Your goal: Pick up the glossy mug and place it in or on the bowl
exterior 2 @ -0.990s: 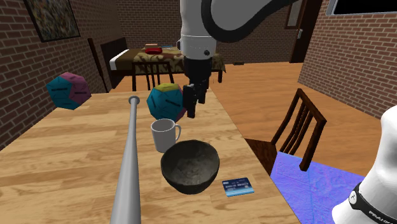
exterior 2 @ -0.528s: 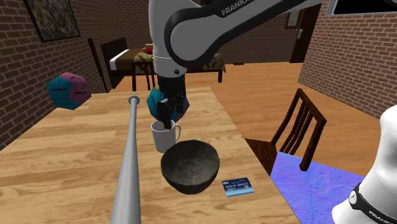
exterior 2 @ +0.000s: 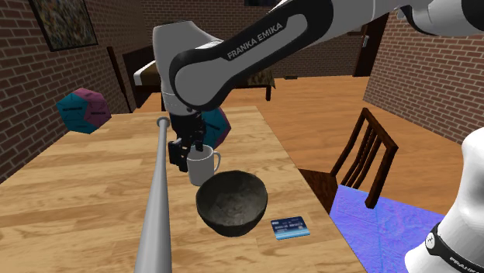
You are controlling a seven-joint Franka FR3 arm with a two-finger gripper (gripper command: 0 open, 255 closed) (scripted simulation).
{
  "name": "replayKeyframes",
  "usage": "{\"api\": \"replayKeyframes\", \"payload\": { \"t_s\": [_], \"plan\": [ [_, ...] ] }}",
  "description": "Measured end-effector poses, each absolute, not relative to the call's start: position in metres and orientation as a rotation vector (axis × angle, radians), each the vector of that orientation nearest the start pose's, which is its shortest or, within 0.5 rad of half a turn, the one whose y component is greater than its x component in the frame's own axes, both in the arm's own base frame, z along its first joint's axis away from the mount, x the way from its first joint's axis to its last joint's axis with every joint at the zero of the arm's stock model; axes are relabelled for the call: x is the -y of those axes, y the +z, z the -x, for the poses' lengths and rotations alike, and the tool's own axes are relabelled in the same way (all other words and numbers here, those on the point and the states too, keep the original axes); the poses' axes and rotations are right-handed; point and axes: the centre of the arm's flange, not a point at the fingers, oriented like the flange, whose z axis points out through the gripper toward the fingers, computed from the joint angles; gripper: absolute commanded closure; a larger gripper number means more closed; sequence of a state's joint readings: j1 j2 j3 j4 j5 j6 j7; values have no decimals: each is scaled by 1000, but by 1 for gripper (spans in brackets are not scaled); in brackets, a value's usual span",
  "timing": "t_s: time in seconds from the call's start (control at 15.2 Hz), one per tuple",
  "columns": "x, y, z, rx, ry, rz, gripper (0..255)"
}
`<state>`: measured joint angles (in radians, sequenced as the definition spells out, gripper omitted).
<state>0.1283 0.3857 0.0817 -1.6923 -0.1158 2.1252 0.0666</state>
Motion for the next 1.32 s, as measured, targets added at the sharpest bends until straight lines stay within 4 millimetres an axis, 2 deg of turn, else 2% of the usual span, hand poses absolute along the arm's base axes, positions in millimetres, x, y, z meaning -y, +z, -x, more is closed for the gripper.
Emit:
{"api": "replayKeyframes", "payload": {
  "t_s": [0.33, 0.73, 0.79, 1.32],
  "plan": [
    [-128, 353, -654, 312, -93, 3187, 0],
    [-127, 350, -654, 312, -94, 3187, 0],
    [-127, 350, -654, 312, -94, 3187, 255],
    [-127, 350, -654, 312, -94, 3187, 255]
  ]
}}
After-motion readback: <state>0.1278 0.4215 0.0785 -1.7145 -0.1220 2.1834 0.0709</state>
